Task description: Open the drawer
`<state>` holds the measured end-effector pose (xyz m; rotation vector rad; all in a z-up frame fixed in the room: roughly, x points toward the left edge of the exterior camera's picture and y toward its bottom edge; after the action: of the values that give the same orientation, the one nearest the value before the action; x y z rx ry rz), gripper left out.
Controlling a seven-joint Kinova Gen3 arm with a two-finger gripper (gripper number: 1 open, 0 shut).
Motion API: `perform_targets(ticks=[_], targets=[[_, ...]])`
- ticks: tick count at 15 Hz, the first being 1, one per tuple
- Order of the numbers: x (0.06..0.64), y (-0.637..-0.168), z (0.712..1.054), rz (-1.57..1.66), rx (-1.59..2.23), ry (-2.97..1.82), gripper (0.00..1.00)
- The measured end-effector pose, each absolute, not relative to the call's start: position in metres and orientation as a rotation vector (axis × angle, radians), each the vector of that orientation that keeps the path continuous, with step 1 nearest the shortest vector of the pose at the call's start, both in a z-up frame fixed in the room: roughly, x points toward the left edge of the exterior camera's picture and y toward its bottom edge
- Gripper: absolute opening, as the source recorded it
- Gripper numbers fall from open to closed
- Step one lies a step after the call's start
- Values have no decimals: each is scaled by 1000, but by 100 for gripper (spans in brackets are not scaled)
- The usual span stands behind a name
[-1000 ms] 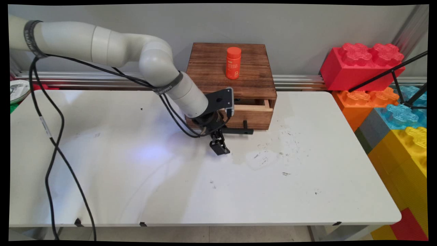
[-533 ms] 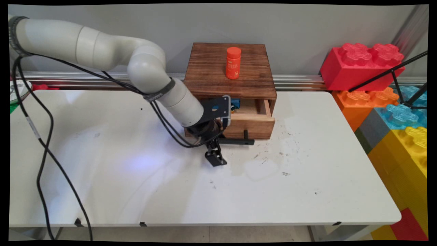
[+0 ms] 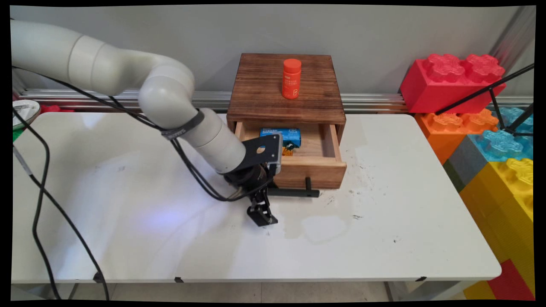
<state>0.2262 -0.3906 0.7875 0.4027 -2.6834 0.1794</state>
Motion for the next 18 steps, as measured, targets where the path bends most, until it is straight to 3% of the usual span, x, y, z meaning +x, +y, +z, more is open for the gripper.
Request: perform_targets(ticks=[18], targets=[[219, -314, 795, 114, 273, -2650, 100]])
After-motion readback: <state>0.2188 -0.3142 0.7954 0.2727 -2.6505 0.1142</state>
